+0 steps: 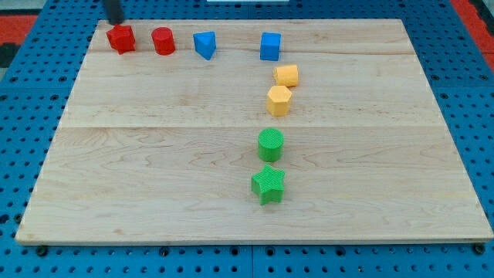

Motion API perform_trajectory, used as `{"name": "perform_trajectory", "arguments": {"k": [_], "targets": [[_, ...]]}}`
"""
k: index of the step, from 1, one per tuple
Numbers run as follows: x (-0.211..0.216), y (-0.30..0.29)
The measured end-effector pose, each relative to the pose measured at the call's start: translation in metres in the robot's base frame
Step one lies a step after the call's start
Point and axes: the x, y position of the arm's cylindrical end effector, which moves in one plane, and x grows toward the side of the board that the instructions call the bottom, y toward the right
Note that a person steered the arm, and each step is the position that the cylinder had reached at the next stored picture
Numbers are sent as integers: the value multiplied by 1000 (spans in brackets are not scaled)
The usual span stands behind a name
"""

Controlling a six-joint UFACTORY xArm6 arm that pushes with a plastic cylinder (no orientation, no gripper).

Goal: Move the blue triangle towards bottom centre

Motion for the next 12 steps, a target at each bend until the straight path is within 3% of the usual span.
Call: {"name": "perform_trajectory", "arguments": {"k": [1, 2, 7, 10, 11, 12], "targets": [[29, -2], [50, 62], [59, 191], [36, 186], [42, 239], [136, 252]]}}
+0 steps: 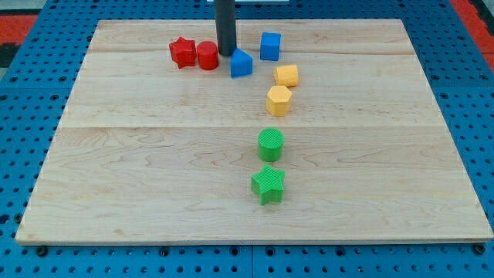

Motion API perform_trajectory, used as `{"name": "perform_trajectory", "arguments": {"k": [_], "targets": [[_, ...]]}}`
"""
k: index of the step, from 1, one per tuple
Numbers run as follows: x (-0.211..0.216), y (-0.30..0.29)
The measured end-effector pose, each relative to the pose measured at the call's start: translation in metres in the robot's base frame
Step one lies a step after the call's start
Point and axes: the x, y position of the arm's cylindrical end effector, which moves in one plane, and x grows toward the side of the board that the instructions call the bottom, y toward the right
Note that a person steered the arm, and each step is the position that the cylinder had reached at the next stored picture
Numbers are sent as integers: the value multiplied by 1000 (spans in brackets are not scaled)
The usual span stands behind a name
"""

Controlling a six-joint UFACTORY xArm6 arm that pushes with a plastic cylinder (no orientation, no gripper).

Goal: Move the blue triangle towards bottom centre

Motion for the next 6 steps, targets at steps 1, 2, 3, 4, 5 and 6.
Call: {"name": "perform_trajectory", "arguments": {"k": [1, 2, 3, 4, 5, 6], "targets": [[41, 10], [16, -26], [-11, 18], [36, 48], [79, 46], [79, 43]]}}
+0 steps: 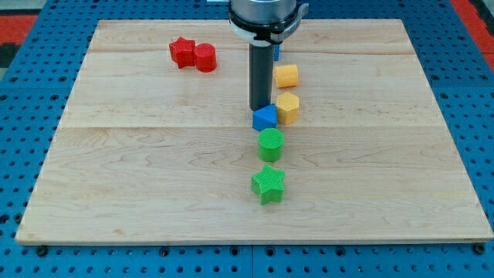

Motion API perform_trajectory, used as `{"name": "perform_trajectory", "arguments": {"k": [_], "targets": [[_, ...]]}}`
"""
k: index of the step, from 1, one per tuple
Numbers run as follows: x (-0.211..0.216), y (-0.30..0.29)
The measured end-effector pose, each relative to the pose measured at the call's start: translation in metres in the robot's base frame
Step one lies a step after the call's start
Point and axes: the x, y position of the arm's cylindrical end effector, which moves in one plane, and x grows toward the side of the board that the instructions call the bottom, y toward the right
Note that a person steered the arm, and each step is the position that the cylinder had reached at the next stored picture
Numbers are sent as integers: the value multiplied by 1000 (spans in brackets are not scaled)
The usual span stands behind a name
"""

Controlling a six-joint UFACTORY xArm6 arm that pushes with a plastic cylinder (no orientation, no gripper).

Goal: Move the blue triangle towards bottom centre

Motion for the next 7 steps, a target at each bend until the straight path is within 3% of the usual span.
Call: {"name": "perform_trajectory", "arguments": {"k": [4, 5, 6, 7], "targets": [[42, 17], [16, 28], [37, 64], [54, 37]]}}
